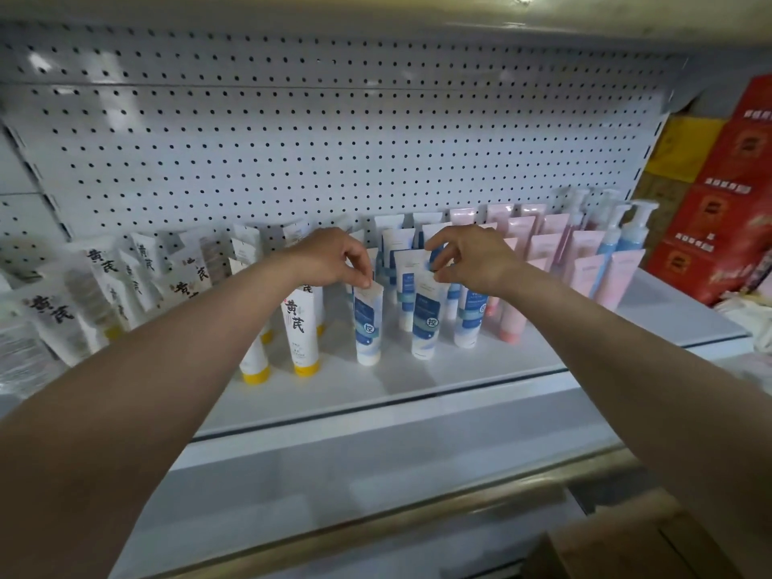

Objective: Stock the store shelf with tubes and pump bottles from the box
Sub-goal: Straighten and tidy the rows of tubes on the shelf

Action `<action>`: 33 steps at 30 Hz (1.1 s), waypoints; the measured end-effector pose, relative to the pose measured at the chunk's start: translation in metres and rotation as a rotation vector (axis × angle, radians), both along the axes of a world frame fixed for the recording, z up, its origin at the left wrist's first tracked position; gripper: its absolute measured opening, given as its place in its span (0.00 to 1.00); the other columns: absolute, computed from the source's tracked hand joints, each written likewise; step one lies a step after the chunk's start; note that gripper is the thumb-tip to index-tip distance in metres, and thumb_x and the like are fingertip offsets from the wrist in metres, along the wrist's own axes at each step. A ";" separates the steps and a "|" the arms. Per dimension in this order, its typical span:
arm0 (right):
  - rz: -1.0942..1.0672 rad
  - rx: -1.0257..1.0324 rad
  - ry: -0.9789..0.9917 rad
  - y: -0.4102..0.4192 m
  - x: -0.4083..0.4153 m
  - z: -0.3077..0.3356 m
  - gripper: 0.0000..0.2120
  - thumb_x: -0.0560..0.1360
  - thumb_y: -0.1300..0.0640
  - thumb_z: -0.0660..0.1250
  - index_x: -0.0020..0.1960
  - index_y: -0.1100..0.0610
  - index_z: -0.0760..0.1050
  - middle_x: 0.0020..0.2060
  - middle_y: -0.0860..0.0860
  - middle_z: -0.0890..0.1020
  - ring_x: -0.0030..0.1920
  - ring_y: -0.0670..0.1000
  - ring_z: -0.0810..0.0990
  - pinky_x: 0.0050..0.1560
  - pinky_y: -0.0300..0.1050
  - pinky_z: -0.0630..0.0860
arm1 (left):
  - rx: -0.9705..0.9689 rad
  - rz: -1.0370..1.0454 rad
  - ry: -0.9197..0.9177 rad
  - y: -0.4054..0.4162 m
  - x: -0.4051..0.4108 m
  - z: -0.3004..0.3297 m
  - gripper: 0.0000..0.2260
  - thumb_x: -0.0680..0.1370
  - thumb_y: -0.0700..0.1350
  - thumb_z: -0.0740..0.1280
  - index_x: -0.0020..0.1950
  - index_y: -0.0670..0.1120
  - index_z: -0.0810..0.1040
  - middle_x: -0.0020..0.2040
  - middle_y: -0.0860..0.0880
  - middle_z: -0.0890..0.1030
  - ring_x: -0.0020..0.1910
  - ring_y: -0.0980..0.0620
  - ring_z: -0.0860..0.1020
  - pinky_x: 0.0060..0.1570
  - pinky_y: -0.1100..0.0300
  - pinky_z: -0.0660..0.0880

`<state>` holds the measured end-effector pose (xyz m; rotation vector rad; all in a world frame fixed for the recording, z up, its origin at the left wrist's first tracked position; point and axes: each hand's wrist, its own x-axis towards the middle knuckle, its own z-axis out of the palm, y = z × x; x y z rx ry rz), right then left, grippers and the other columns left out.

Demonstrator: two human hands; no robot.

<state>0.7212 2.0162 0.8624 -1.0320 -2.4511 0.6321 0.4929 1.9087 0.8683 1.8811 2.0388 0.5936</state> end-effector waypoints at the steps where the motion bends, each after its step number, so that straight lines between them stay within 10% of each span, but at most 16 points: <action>1: -0.007 0.006 -0.004 -0.001 0.000 0.001 0.19 0.72 0.63 0.75 0.60 0.49 0.78 0.46 0.48 0.85 0.41 0.37 0.77 0.39 0.29 0.69 | 0.016 0.028 -0.006 0.000 0.000 -0.002 0.05 0.72 0.44 0.77 0.45 0.49 0.84 0.36 0.61 0.81 0.36 0.65 0.76 0.34 0.72 0.67; 16: 0.029 0.108 -0.118 -0.010 0.000 0.004 0.21 0.75 0.68 0.67 0.64 0.51 0.77 0.45 0.48 0.85 0.50 0.47 0.80 0.50 0.34 0.74 | 0.092 0.141 -0.045 0.004 0.016 -0.014 0.06 0.71 0.47 0.78 0.45 0.50 0.83 0.38 0.56 0.80 0.38 0.60 0.76 0.35 0.70 0.68; 28: 0.056 0.126 -0.122 -0.006 0.001 0.006 0.21 0.76 0.68 0.68 0.64 0.51 0.77 0.40 0.43 0.83 0.48 0.45 0.78 0.40 0.18 0.64 | 0.103 0.140 -0.047 0.002 0.014 -0.016 0.06 0.71 0.47 0.78 0.45 0.49 0.84 0.35 0.58 0.78 0.35 0.63 0.74 0.33 0.71 0.67; 33: 0.064 0.114 -0.126 -0.009 0.000 0.007 0.19 0.75 0.64 0.70 0.64 0.50 0.77 0.43 0.45 0.85 0.50 0.46 0.78 0.50 0.34 0.72 | 0.096 0.134 -0.069 0.002 0.012 -0.013 0.07 0.70 0.49 0.78 0.46 0.50 0.85 0.37 0.59 0.79 0.38 0.62 0.75 0.37 0.69 0.69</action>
